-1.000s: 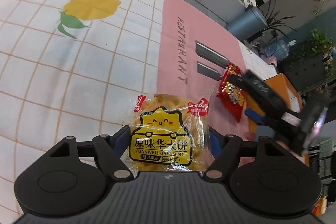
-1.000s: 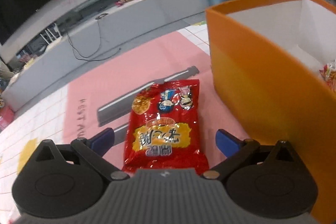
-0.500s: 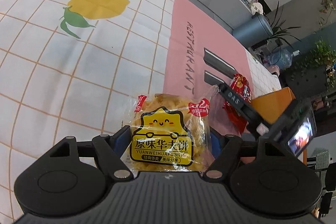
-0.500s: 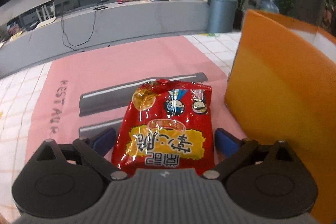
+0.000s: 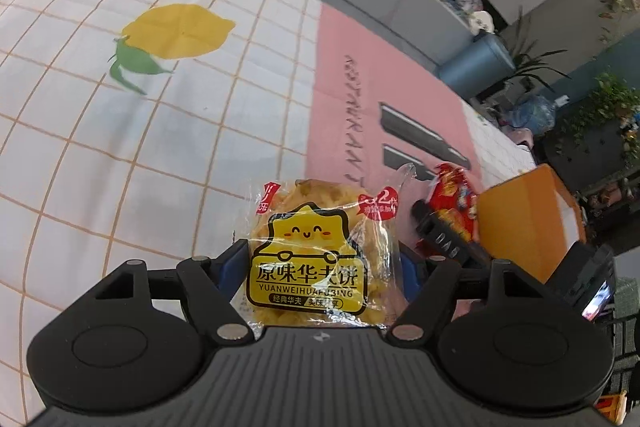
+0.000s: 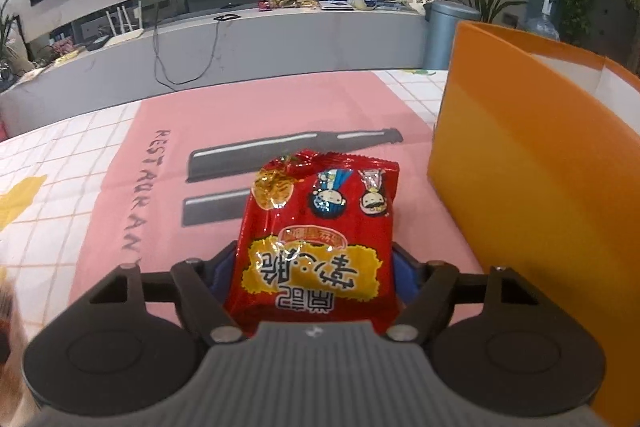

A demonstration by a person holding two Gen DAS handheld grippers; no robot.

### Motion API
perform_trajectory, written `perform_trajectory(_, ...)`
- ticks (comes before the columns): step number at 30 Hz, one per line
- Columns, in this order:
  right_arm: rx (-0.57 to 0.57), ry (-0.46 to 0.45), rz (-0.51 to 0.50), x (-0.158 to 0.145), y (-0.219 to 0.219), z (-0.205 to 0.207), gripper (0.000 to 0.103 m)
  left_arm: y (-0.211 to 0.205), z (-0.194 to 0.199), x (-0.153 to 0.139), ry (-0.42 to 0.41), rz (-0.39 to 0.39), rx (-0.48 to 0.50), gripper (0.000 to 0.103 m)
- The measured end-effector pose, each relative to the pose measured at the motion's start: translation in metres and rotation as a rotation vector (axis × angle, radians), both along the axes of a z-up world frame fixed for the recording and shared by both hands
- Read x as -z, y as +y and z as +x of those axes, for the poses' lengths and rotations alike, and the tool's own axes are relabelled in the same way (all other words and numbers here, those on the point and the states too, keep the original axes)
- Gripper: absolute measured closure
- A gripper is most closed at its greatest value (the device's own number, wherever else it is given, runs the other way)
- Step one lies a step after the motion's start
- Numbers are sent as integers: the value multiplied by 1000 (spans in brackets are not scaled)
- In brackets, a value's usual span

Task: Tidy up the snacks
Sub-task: 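Carry the waffle bag and red candy bag over the orange box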

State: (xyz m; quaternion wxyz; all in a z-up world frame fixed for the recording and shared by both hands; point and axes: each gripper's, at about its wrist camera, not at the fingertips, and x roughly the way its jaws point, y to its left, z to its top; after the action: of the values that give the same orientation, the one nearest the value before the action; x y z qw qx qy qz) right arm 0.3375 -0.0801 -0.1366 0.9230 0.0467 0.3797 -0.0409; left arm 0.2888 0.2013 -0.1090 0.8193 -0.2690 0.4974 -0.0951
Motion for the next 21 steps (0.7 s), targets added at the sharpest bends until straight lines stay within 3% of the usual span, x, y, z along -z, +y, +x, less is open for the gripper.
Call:
perform_trajectory(9, -123, -63, 26, -23, 12, -43, 30, 7, -11, -25, -101, -57, 6, 19)
perform_trajectory(17, -240, -199, 26, -70, 12, -83, 30, 14, -24, -39, -178, -92, -27, 19)
perform_trajectory(21, -264, -250, 61, -96, -1, -104, 30, 17, -27, -45, -180, -151, -35, 19)
